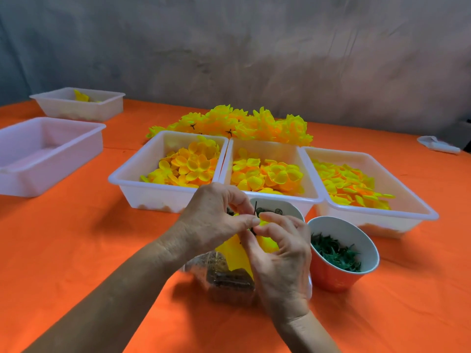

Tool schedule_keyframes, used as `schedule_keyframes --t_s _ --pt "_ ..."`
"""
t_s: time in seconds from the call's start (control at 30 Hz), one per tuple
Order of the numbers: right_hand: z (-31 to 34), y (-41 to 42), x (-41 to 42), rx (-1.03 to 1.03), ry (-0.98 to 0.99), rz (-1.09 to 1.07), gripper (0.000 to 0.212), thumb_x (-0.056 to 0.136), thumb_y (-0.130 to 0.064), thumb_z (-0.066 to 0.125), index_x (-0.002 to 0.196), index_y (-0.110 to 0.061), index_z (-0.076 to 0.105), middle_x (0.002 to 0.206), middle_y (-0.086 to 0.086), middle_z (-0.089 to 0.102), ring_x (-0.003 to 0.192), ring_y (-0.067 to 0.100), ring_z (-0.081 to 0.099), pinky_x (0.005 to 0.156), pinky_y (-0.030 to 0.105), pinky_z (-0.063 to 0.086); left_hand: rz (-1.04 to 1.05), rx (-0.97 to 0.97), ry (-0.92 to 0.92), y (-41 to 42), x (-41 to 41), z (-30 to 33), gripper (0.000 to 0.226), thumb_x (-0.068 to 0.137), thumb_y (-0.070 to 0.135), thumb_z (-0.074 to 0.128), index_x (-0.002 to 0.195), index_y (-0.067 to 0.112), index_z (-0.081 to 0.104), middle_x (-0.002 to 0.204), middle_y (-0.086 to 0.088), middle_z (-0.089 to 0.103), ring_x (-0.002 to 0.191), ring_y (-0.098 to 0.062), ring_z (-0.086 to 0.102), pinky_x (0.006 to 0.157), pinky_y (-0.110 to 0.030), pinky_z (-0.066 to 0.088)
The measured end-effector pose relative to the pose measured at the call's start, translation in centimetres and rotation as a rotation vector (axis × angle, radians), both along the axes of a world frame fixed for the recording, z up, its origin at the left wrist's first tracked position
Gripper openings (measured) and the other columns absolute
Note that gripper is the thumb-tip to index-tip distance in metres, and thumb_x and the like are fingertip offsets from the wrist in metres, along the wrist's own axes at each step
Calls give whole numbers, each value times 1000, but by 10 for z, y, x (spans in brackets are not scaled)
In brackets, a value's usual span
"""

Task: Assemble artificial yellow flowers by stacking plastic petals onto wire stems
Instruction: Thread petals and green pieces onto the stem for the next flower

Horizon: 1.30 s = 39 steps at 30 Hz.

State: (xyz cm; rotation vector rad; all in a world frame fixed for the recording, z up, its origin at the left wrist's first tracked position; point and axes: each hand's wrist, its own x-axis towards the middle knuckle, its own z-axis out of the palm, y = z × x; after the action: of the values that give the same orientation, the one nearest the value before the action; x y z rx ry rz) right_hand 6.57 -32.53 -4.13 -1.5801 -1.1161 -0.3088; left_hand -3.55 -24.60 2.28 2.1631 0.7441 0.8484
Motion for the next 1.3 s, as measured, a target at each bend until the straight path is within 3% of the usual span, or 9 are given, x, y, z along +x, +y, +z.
schedule_keyframes --t_s 0.23,0.4,0.53,0.8,0.9,1.03,1.13,1.3 --pt "-6 2 -4 35 82 28 15 71 -24 79 65 -16 68 95 -6 72 102 22 55 84 49 47 -11 -3 -13 2 1 0 17 72 15 80 64 24 67 71 7 66 73 -6 62 73 -23 48" --pt "7 -10 15 -178 302 265 12 76 -23 76 72 -34 74 111 -6 68 122 12 45 104 32 36 38 -62 -90 -7 -2 -14 7 74 18 79 70 21 73 74 6 69 78 -10 64 78 -33 50" --pt "14 -16 24 -226 424 388 19 76 -15 76 79 -34 76 115 -7 67 122 6 48 102 47 40 43 18 -126 -15 -5 -21 6 73 12 79 79 14 77 81 2 71 82 -11 66 82 -34 50" --pt "14 -12 31 -240 360 402 17 72 -15 80 71 -32 75 112 -11 67 123 8 47 103 44 39 82 188 -96 -10 -5 -27 7 69 9 81 75 9 77 79 0 68 83 -18 63 79 -34 48" --pt "9 -11 32 -224 370 428 24 72 -13 79 67 -36 73 109 -17 66 124 4 45 105 34 37 59 257 -83 -7 -4 -33 10 71 18 77 70 8 75 78 0 67 79 -19 63 76 -31 48" --pt "7 -12 32 -210 382 442 23 73 -10 78 68 -32 74 109 -17 66 125 4 44 103 22 35 41 208 -114 -8 -5 -36 6 74 6 77 70 5 72 80 -3 65 81 -21 62 76 -31 47" --pt "11 -16 28 -240 384 407 18 73 -13 79 74 -30 76 113 -12 66 126 5 43 104 35 38 18 240 -67 -9 -6 -32 4 74 4 77 72 4 73 80 -4 67 82 -21 63 77 -37 49" --pt "20 -14 16 -198 223 171 9 68 -21 82 75 -25 76 111 -6 65 120 11 45 99 31 40 23 60 -121 -9 -12 -18 4 80 13 74 83 15 76 86 3 72 86 -8 66 83 -32 51"
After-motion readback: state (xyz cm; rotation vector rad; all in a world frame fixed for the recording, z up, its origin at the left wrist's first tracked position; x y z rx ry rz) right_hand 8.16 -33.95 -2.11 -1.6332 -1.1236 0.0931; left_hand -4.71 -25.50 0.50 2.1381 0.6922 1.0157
